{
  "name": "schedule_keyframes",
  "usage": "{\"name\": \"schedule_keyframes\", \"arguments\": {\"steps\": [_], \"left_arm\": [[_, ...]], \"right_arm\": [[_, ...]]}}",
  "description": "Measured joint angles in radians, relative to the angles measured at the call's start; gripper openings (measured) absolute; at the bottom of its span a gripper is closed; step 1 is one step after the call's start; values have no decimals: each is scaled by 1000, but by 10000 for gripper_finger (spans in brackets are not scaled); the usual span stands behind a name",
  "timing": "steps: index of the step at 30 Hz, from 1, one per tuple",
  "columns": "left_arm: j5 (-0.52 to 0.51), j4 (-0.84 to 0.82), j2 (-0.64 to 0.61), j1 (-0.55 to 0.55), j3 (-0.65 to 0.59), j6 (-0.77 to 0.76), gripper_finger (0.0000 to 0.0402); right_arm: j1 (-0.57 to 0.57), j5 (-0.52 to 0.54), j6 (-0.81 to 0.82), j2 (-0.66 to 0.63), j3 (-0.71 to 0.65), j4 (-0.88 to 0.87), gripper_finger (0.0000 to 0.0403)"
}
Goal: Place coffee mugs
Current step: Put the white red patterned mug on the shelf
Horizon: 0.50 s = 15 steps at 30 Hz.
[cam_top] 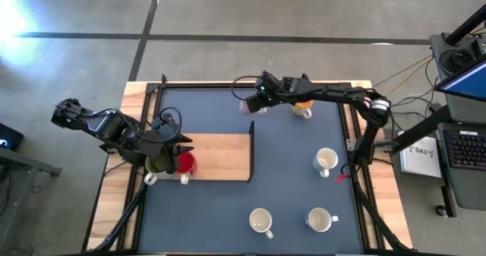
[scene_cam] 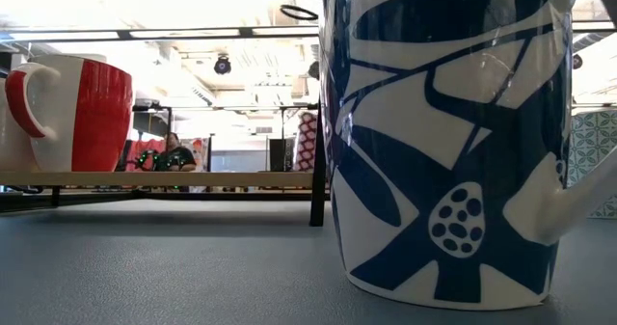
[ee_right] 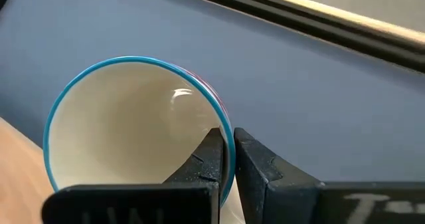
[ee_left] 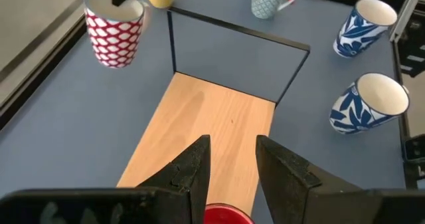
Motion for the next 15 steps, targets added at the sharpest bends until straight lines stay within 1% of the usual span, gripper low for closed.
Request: {"name": "schedule_keyframes", "arguments": {"steps": [5, 15], "left_arm": [[0, -12, 0, 0, 0, -27, 103], [7, -36, -6, 0, 0, -41, 103]], "right_arm": [[-6, -49, -49, 78, 104, 2, 13], [-3, -119, -57, 215, 243, -8, 13]]}}
